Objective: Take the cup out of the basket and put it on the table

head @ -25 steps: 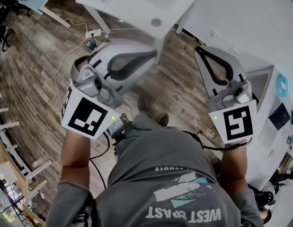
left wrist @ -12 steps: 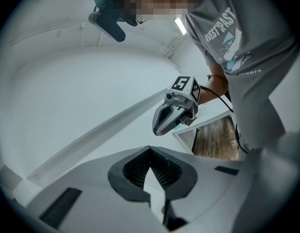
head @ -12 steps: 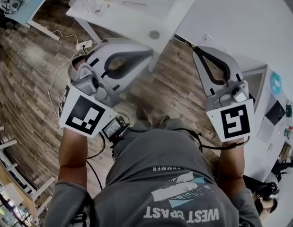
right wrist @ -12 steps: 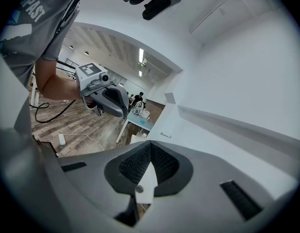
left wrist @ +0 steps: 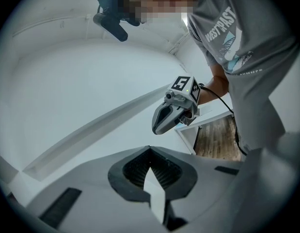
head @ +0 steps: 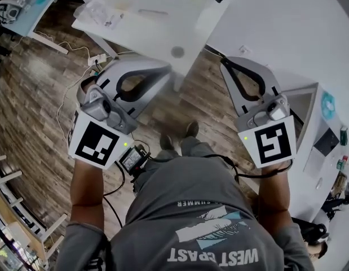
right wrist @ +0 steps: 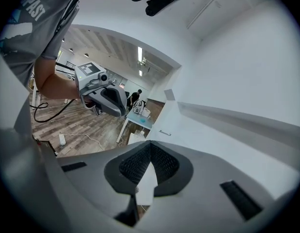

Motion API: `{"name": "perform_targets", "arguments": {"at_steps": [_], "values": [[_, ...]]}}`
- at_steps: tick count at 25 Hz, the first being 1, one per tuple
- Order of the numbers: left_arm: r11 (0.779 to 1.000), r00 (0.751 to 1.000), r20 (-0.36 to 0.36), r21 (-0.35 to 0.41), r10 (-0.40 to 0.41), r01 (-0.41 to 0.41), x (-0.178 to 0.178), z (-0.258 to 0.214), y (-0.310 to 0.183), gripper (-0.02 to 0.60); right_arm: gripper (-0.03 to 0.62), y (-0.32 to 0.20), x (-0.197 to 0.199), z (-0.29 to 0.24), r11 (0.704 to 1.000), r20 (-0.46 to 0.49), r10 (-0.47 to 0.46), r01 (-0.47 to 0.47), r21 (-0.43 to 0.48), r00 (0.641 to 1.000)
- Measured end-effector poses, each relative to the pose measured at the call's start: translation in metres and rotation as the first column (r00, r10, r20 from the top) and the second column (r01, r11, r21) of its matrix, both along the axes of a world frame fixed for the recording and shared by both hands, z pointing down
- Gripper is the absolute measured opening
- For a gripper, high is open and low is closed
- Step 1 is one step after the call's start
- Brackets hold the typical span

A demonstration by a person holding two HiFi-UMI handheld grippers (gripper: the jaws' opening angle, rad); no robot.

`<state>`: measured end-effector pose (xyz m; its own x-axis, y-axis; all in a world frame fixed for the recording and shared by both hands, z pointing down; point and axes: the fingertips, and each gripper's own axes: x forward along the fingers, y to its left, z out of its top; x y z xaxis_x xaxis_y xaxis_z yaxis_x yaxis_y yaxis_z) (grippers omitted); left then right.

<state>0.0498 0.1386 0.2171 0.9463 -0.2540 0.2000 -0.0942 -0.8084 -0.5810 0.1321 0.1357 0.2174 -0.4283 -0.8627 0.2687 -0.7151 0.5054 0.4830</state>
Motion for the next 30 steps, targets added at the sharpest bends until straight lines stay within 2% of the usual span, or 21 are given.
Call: {"name": "perform_targets", "arguments": {"at_steps": [8,14,20,30], "values": [[0.997,0.997,0.030,-0.004,-0.077,0.077,0.045,0.000,-0.036,0.008,0.012,-0.043,0.043,-0.002,0.997,0.033,-0.077,0.077,0.008,0.996],[0.992,0.992,0.037,-0.003,-0.125,0.125,0.064,0.001,-0.051,0.008,0.012,-0.064,0.060,-0.003,0.991,0.021,-0.132,0.132,0.020,0.991],[0.993,0.992,0.045,-0.007,-0.116,0.116,0.076,0.002,-0.068,0.008,0.012,-0.083,0.074,-0.004,0.992,0.033,-0.126,0.126,0.019,0.991],[0.998,0.997,0.031,-0.015,-0.064,0.065,0.058,0.003,-0.139,0.008,0.012,-0.147,0.062,0.000,0.998,0.027,-0.066,0.066,0.005,0.997]]}}
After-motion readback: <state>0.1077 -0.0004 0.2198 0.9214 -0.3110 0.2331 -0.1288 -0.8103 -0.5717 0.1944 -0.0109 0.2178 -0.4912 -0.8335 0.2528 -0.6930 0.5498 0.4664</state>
